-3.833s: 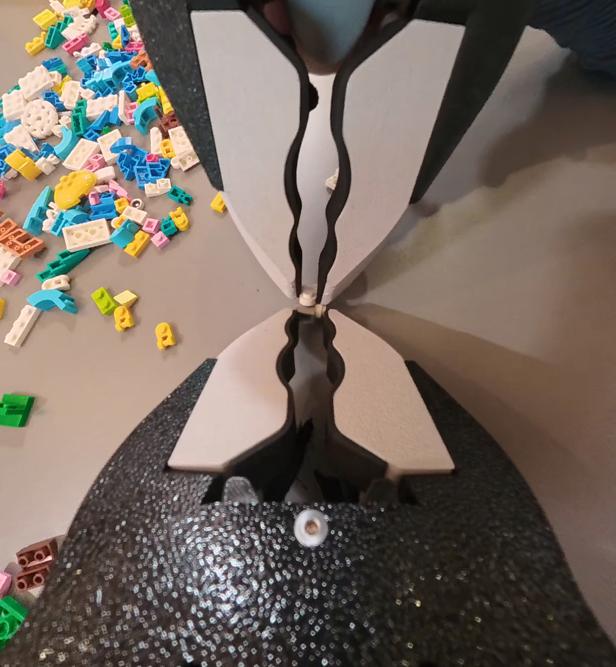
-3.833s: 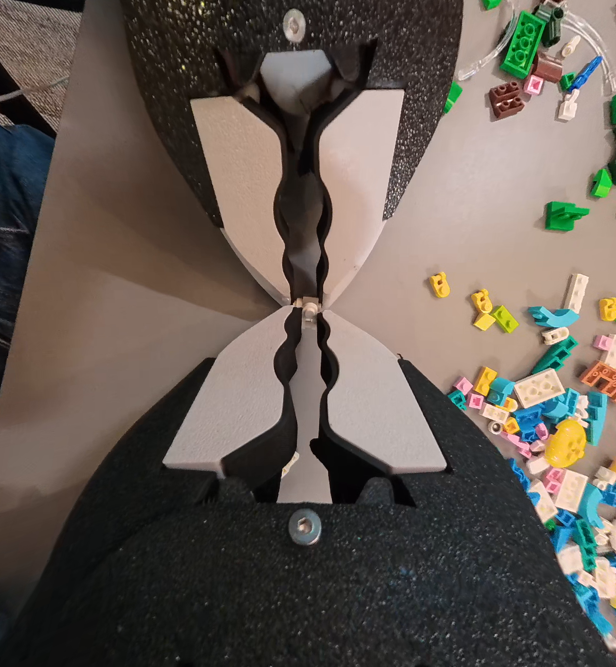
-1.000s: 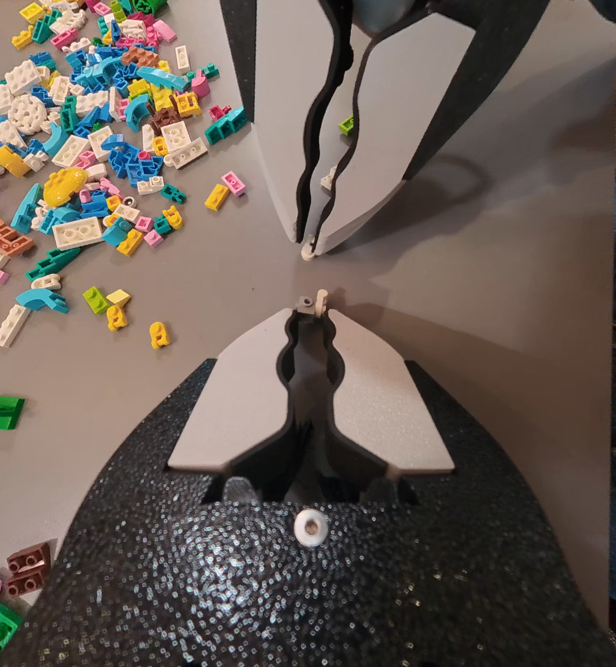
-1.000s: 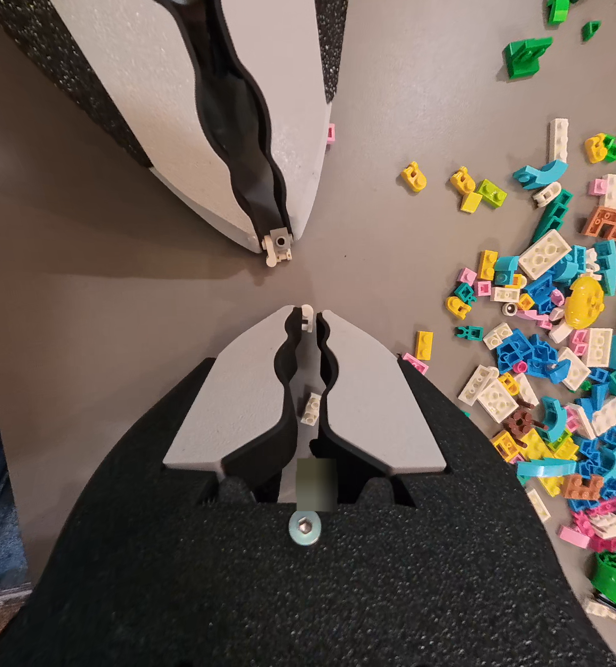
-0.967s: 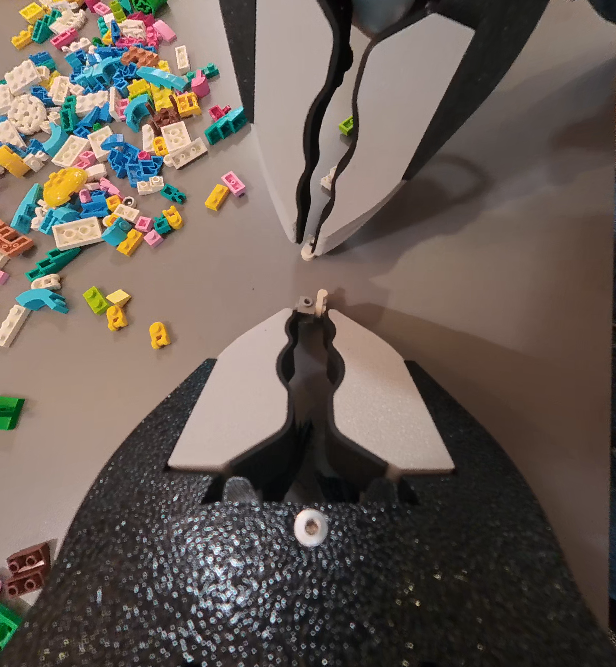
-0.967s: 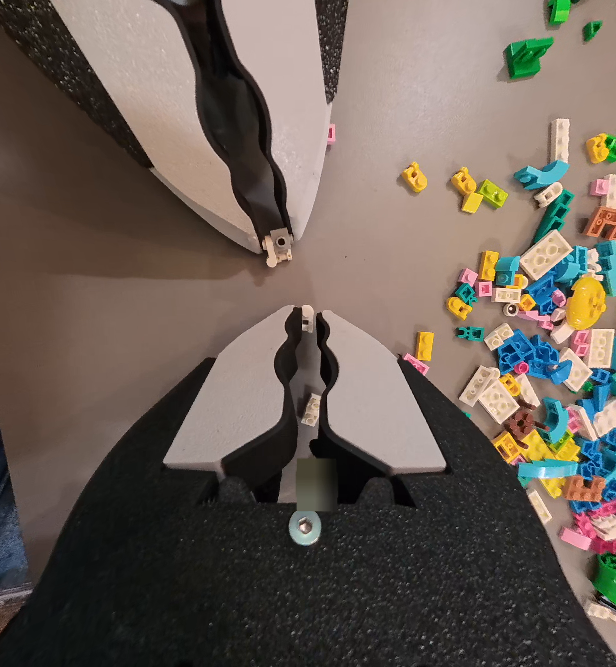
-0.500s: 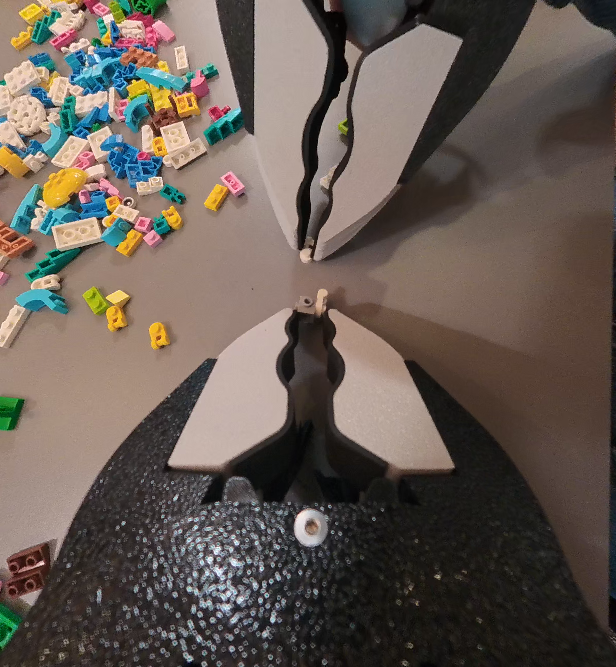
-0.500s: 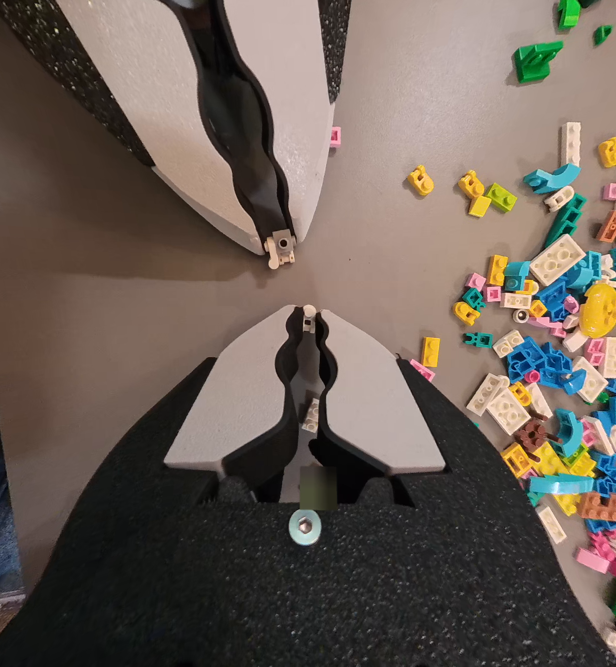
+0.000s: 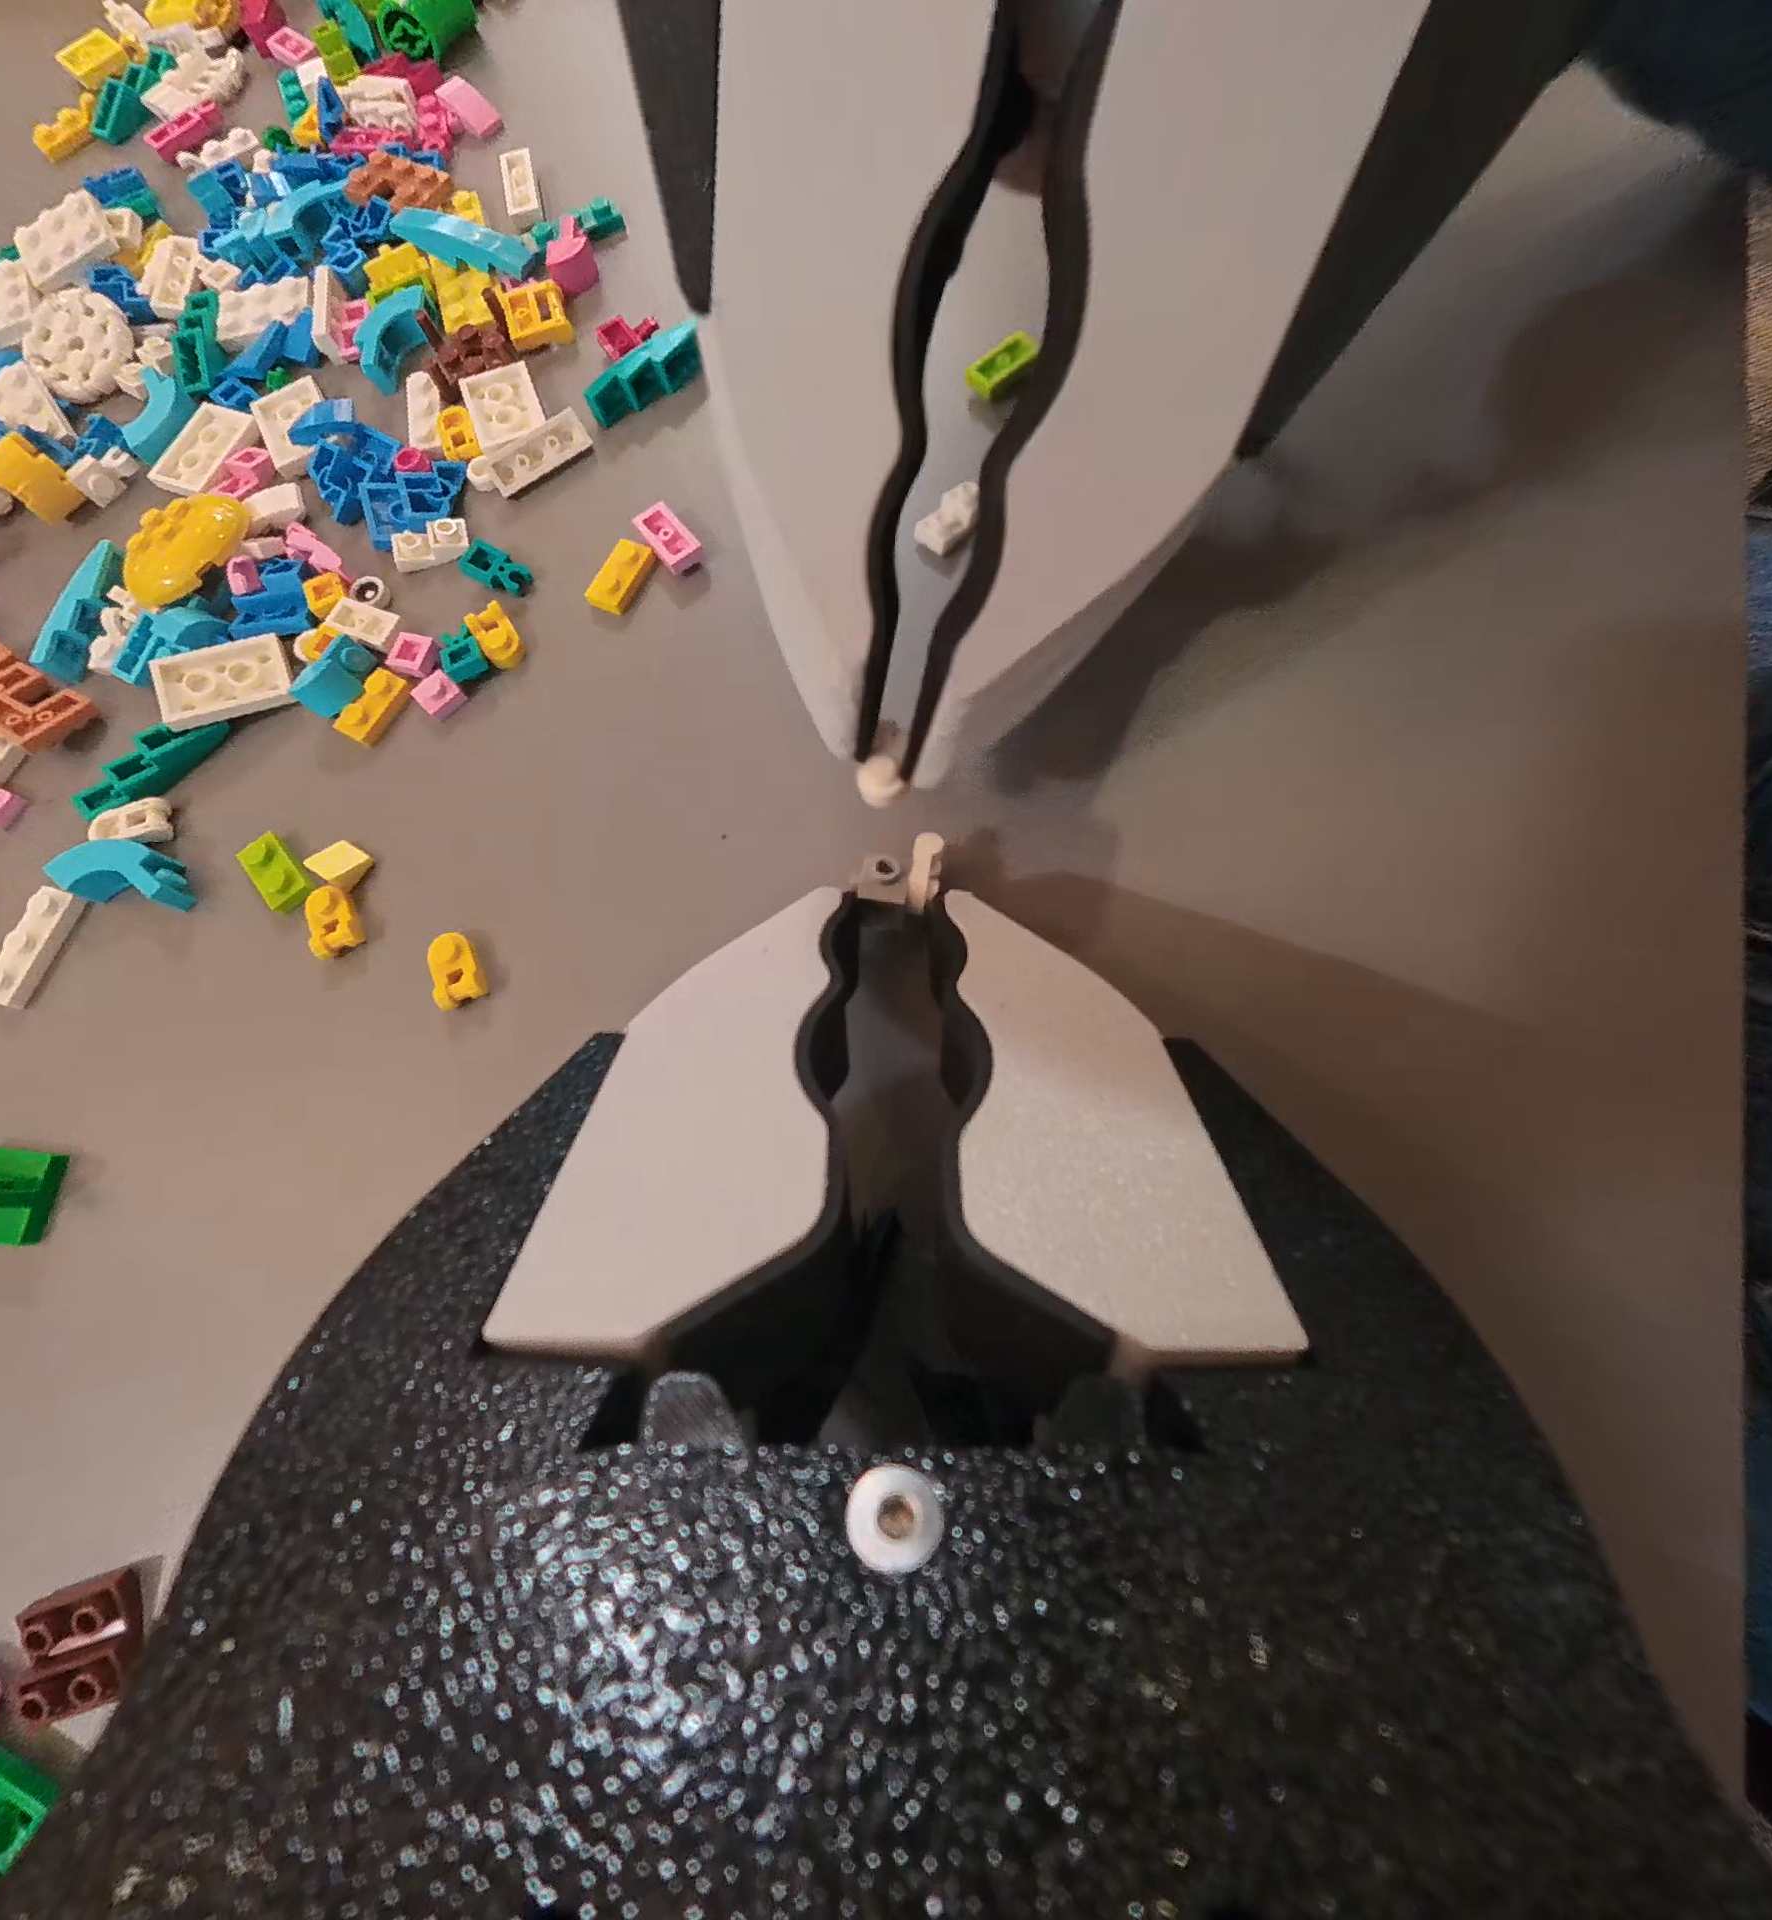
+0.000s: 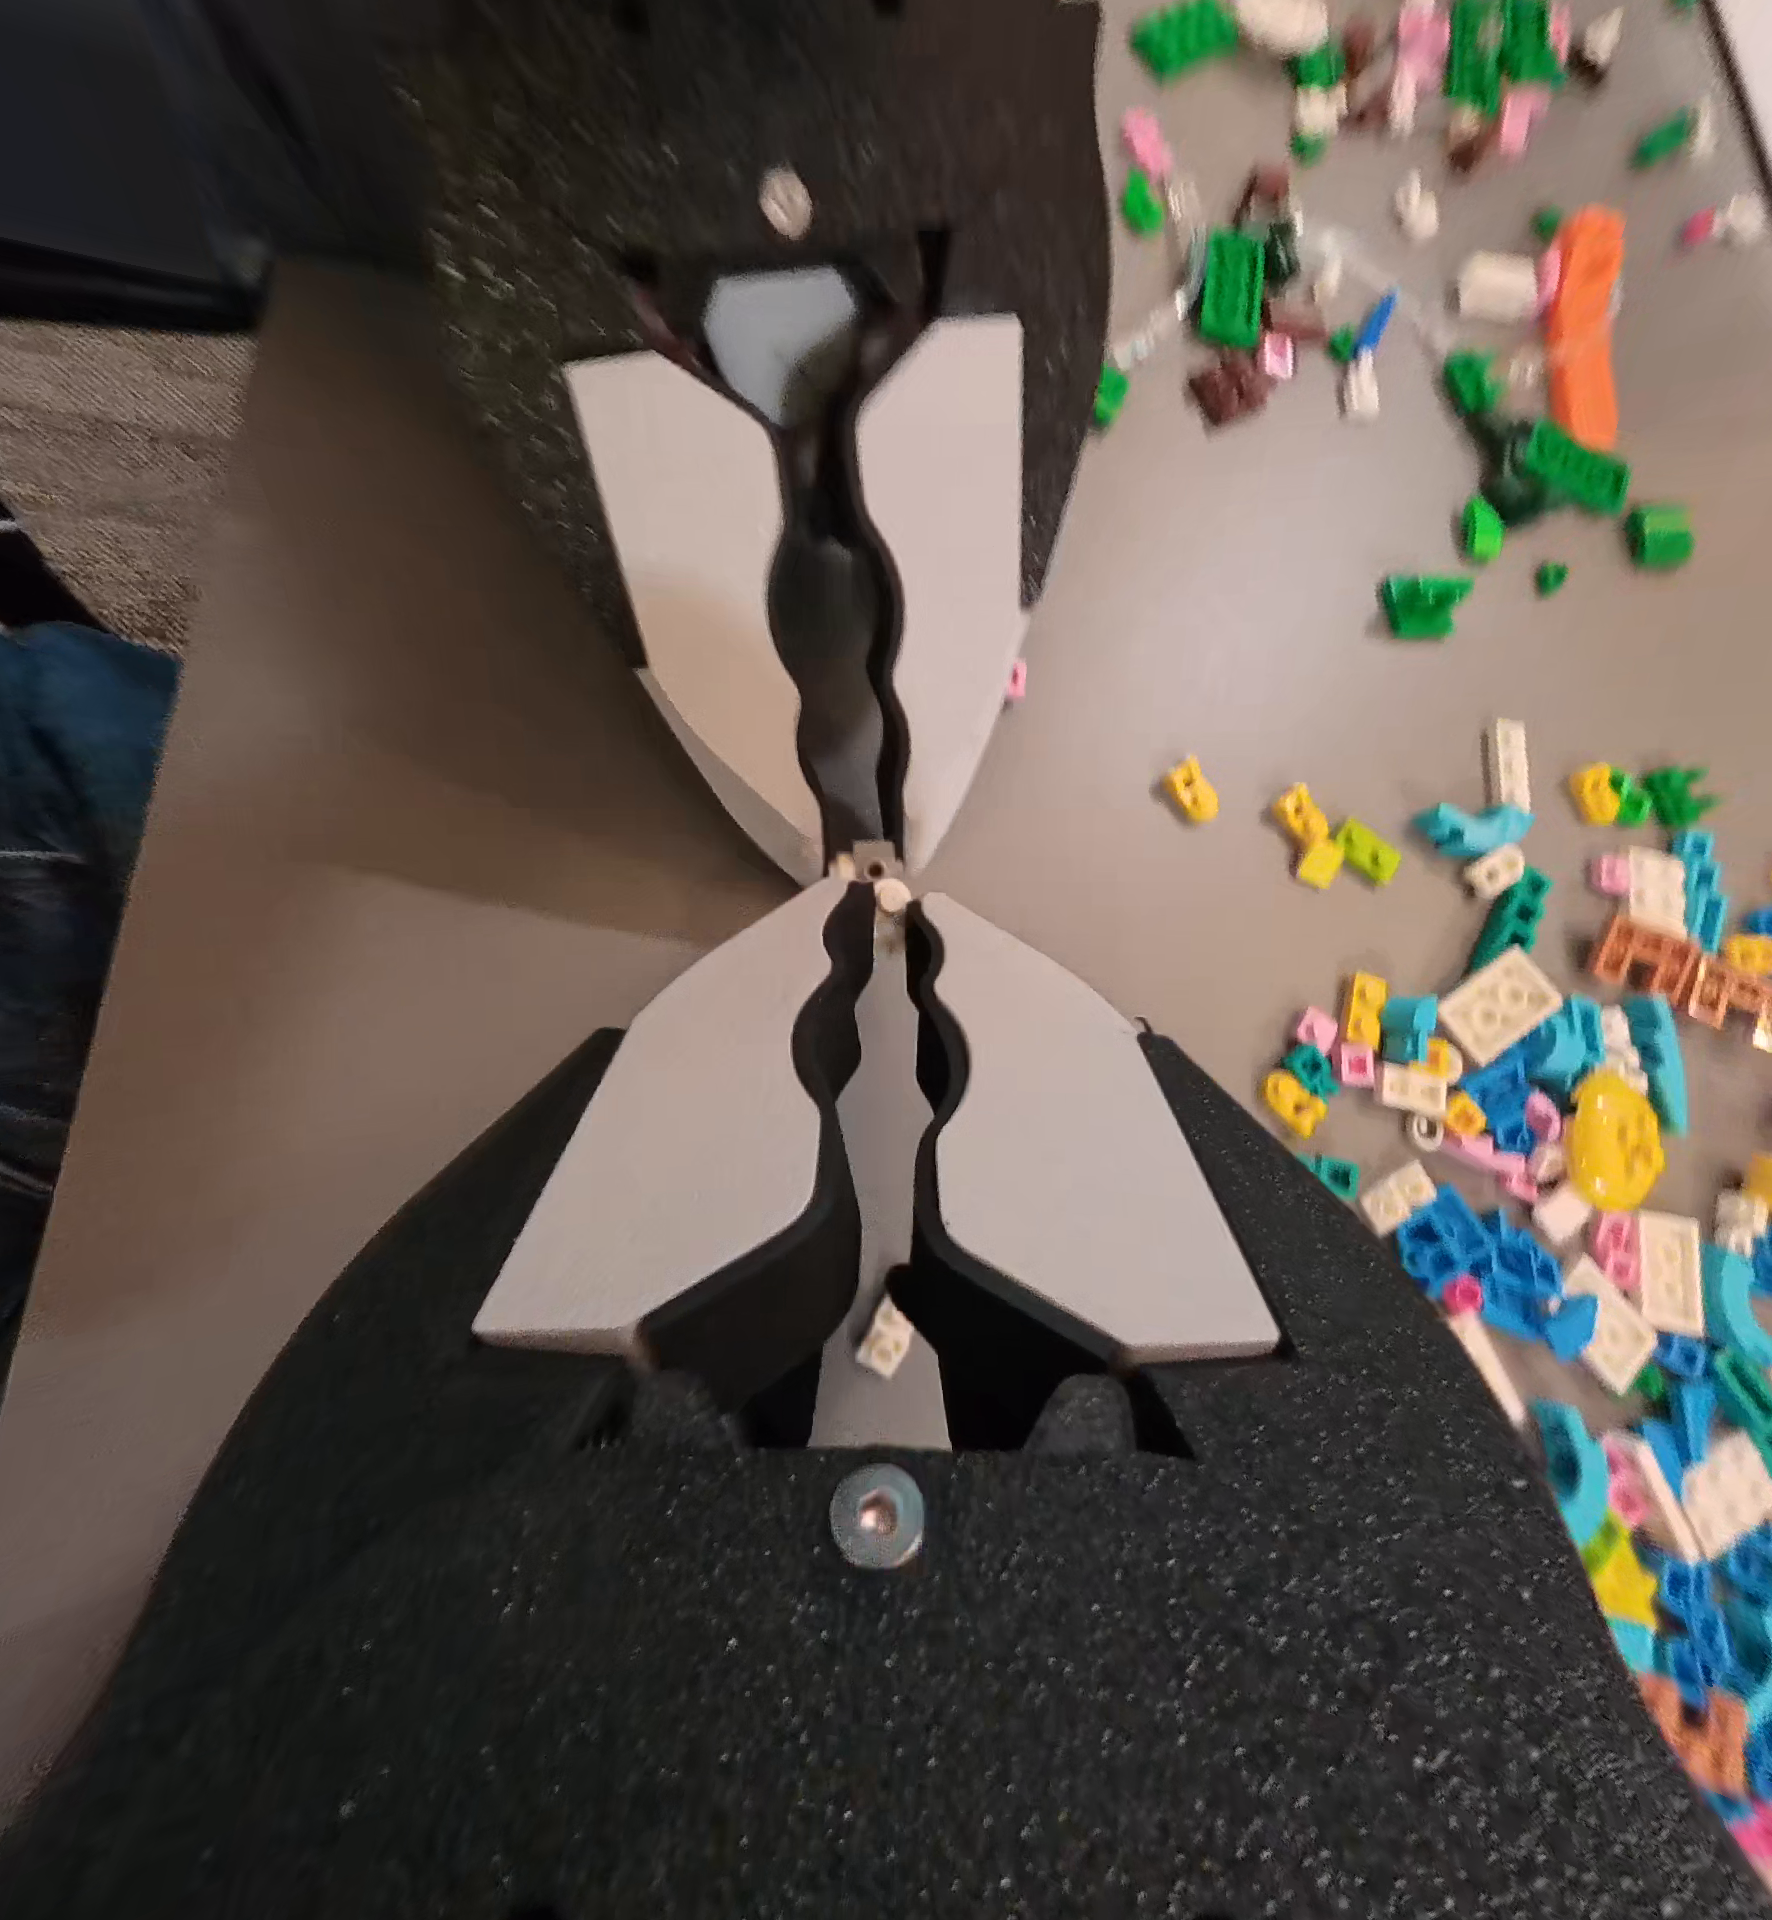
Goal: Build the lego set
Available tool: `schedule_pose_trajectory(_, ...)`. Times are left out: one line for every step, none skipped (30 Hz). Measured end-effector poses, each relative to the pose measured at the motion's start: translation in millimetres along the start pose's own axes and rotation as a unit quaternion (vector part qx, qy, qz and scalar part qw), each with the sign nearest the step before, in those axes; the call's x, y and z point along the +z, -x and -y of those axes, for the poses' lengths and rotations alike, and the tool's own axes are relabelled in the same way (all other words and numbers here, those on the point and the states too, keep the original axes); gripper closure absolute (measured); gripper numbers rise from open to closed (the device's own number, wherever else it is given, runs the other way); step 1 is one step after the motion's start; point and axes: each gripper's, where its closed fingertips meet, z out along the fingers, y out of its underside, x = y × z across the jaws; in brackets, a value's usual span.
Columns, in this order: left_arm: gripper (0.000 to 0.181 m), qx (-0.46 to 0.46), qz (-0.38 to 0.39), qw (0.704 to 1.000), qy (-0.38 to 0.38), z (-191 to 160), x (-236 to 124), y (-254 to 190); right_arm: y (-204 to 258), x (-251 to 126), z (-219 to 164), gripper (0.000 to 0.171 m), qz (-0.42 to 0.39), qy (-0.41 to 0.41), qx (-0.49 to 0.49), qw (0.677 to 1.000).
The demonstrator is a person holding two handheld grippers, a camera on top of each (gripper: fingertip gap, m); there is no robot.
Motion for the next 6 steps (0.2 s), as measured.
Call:
schedule_pose_trajectory(0.169, -0.001, -0.003, 1.0, -0.006, 1, -1, 0, 2, 0, 4, 0.165, 0.004, -0.015, -0.012, 1.0)
schedule_pose_trajectory(0.168, -0.004, -0.007, 1.0, -0.015, 3, -3, -1, 3, 0, 7, 0.165, 0.009, -0.023, -0.02, 1.0)
schedule_pose_trajectory(0.168, -0.008, -0.01, 1.0, -0.025, 5, -5, -1, 5, 0, 10, 0.166, 0.013, -0.029, -0.029, 0.999)
schedule_pose_trajectory(0.168, -0.011, -0.016, 0.999, -0.035, 7, -7, -1, 5, 0, 12, 0.166, 0.012, -0.033, -0.037, 0.999)
schedule_pose_trajectory(0.168, -0.015, -0.022, 0.999, -0.043, 9, -9, -2, 6, 1, 14, 0.166, 0.015, -0.035, -0.043, 0.998)
schedule_pose_trajectory(0.168, -0.017, -0.028, 0.998, -0.05, 10, -10, -3, 6, 1, 15, 0.166, 0.015, -0.034, -0.048, 0.998)
